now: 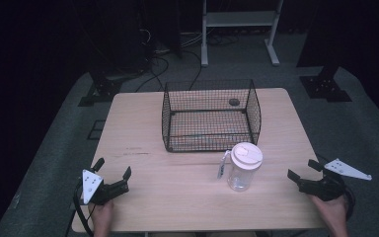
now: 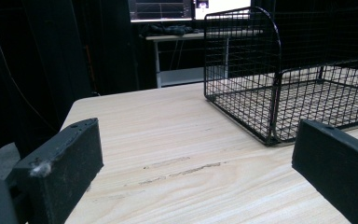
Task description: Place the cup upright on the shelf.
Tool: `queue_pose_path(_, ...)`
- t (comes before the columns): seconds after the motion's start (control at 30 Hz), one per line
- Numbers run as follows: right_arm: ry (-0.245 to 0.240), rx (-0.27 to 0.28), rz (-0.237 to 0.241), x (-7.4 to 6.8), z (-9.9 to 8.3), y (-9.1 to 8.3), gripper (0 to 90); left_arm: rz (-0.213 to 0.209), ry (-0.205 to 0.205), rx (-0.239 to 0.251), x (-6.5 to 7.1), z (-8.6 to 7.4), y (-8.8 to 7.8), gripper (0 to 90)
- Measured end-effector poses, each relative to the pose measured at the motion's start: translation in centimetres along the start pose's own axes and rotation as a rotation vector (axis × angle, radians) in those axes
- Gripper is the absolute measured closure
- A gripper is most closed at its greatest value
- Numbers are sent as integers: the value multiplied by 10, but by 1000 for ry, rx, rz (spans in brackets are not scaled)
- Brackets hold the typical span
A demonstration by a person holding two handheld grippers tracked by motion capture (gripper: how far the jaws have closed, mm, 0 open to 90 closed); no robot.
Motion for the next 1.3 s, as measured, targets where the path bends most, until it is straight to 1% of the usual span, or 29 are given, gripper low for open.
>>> queue_pose_path(0.13, -5, -8, 11, -3, 0, 1, 12, 2, 4, -2, 0, 0, 0, 9)
queue_pose_path(0.33, -28, -23, 35, -15, 2, 4, 12, 0, 6, 0, 1, 0, 0, 9)
queue_pose_path(0.4, -31, -29, 40, -17, 2, 4, 12, 0, 5, 0, 1, 0, 0, 9)
queue_pose_path(0.43, -41, -34, 48, -21, 4, 4, 12, -1, 5, 3, 1, 0, 0, 9)
queue_pose_path(0.53, -47, -40, 68, -27, 6, 3, 12, -2, 3, 4, 1, 0, -1, 9)
queue_pose_path(0.57, -47, -40, 68, -27, 6, 3, 12, -2, 3, 4, 1, 0, -1, 9)
queue_pose_path(0.6, -59, -42, 79, -31, 7, 1, 12, -3, 4, 6, 1, 0, -1, 9)
queue_pose_path(0.63, -59, -42, 79, -31, 7, 1, 12, -3, 4, 6, 1, 0, -1, 9)
queue_pose_path(0.73, -69, -50, 102, -38, 9, -3, 12, -3, 6, 5, 1, 0, 0, 9)
queue_pose_path(0.9, -75, -52, 123, -44, 11, -5, 12, -2, 11, 1, 1, 0, 0, 9)
queue_pose_path(1.0, -87, -52, 155, -53, 14, -7, 12, -2, 11, 2, 1, 0, 0, 9)
queue_pose_path(1.07, -99, -55, 166, -59, 16, -8, 12, -2, 8, 4, 1, 0, 0, 9)
queue_pose_path(1.1, -99, -55, 166, -59, 16, -8, 12, -2, 8, 4, 1, 0, 0, 9)
queue_pose_path(1.2, -123, -59, 180, -70, 19, -10, 12, -4, 9, 4, 1, 0, 0, 9)
queue_pose_path(1.27, -123, -57, 187, -72, 20, -10, 12, -3, 8, 4, 1, 0, 0, 9)
queue_pose_path(1.3, -127, -58, 198, -75, 21, -11, 12, -4, 7, 5, 1, 0, -1, 9)
Point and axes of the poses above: each handheld gripper's, and its own axes: y roughly forward along the jaws, z roughly out of its top, x roughly to its right, the point moved 2 cm from there along y, roughly forward along the jaws, and after that the axes turned 7 degrees about x, right-handed, at the moved point
